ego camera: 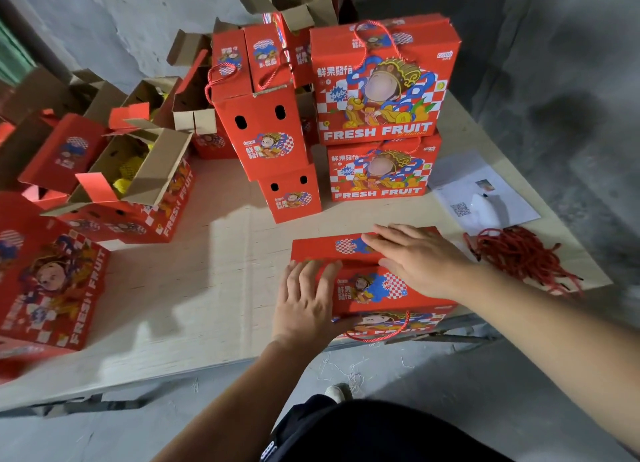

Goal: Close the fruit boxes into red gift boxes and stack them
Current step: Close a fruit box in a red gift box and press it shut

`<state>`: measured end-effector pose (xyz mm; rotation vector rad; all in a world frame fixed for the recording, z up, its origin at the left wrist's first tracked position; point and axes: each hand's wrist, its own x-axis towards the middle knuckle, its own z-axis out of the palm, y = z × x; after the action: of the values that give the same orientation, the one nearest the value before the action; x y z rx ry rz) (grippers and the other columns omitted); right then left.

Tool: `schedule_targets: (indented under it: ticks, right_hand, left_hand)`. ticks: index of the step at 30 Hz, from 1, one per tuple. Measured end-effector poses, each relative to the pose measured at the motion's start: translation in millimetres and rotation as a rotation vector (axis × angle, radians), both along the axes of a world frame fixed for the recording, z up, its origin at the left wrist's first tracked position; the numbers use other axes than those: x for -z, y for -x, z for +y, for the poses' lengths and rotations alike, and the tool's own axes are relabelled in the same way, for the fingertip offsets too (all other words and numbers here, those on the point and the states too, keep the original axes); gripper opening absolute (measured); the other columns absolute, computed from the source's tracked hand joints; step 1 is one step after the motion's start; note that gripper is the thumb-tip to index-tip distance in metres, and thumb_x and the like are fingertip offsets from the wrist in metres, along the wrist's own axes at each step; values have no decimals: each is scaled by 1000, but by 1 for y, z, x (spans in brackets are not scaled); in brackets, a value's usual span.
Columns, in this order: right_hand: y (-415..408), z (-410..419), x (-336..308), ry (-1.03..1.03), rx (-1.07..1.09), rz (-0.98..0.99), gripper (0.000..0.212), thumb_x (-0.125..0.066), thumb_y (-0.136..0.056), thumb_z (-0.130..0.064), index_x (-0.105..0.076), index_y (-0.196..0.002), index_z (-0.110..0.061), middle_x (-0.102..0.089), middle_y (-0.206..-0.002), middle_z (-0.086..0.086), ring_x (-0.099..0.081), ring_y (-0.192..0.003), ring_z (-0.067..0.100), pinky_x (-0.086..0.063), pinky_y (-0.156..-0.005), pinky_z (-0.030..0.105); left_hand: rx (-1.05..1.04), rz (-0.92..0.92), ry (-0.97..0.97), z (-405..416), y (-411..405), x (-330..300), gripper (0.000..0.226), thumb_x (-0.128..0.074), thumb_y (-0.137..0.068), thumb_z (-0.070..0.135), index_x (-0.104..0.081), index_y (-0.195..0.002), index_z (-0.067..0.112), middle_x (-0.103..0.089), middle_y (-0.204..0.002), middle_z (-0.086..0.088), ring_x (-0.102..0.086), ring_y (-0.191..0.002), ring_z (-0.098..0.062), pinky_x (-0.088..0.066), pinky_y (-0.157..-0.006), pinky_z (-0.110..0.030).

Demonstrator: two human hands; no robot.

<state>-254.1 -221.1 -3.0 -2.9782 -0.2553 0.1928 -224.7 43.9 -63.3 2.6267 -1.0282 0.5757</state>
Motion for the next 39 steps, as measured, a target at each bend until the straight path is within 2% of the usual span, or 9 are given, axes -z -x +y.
schedule_targets:
  ticks: [5, 10, 16, 21, 27, 30, 33, 36, 39]
  right_hand:
    - [12, 15, 20, 35, 105, 13, 79, 0, -96, -79, 9, -163, -39, 15, -171, -7, 12, -159, 16, 1, -128, 43]
    - [3, -2, 20, -41, 48, 161, 89, 0, -78, -98, 26, -153, -55, 33, -166, -16, 28, -154, 10, 8, -126, 43]
    - [21, 12, 27, 76, 451, -128, 85, -17, -91, -80, -29, -160, -33, -45, -151, 8, -40, -136, 34, -35, -111, 50]
    - [38, 59, 26, -229, 736, -114, 98, -39, -66, -100, -47, -123, -21, -60, -82, -13, -70, -82, 29, -46, -62, 37]
    - [53, 77, 30, -1183, 989, 353, 60, -61, -64, -96, -68, -100, -49, -69, -109, -18, -61, -99, 6, -47, -96, 35]
    - [44, 79, 30, -1303, 1041, 132, 34, -82, -80, -58, -74, -103, -34, -78, -104, -10, -73, -89, 8, -56, -81, 32]
    - [33, 84, 15, -1335, 1030, -283, 28, -71, -94, -10, -74, -114, -30, -78, -107, -7, -73, -86, 0, -54, -68, 13]
    - [22, 89, -5, -1358, 884, -434, 32, -66, -97, -7, -77, -111, -34, -77, -94, -16, -64, -69, -5, -48, -60, 8]
    - [13, 111, -22, -1351, 614, -267, 35, -63, -100, -8, -77, -112, -38, -77, -98, -19, -70, -86, 0, -52, -74, 14]
  left_hand:
    - [36, 188, -207, -2, -6, -7, 115, -37, -82, 94, -19, -166, 18, -18, -173, -3, -10, -161, -28, -11, -130, -53]
    - [98, 225, -230, 4, -12, -11, 110, -42, -83, 90, -29, -164, 17, -21, -170, -4, -15, -158, -29, -14, -128, -49]
    - [52, 312, -423, 9, -68, -34, 103, -55, -83, 81, -9, -165, 39, -6, -173, 11, -6, -161, -27, -7, -128, -48]
    - [-607, 911, 311, -2, -60, -26, 68, -44, -106, 54, -28, -163, 22, -21, -171, -12, -25, -153, -36, -26, -123, -48]
    - [-525, 1807, 858, -21, -9, -18, 74, -28, -100, 77, -73, -128, 26, -75, -123, -7, -69, -118, -30, -47, -112, -51]
    - [-548, 1791, 915, -15, -11, -32, 55, -46, -99, 70, -73, -125, 29, -76, -123, -2, -70, -115, -25, -53, -105, -45]
    - [-442, 1600, 1409, -22, -23, -50, 26, -61, -104, 32, -63, -129, 23, -76, -110, -3, -71, -106, -20, -59, -84, -34]
    - [-195, 1515, 1785, -32, -35, -88, 19, -62, -103, 19, -60, -122, 17, -68, -91, 4, -66, -83, -13, -58, -77, -28]
    - [20, 1371, 1596, -42, -42, -112, 22, -69, -97, 27, -64, -118, 24, -67, -88, 8, -63, -73, -11, -56, -66, -25]
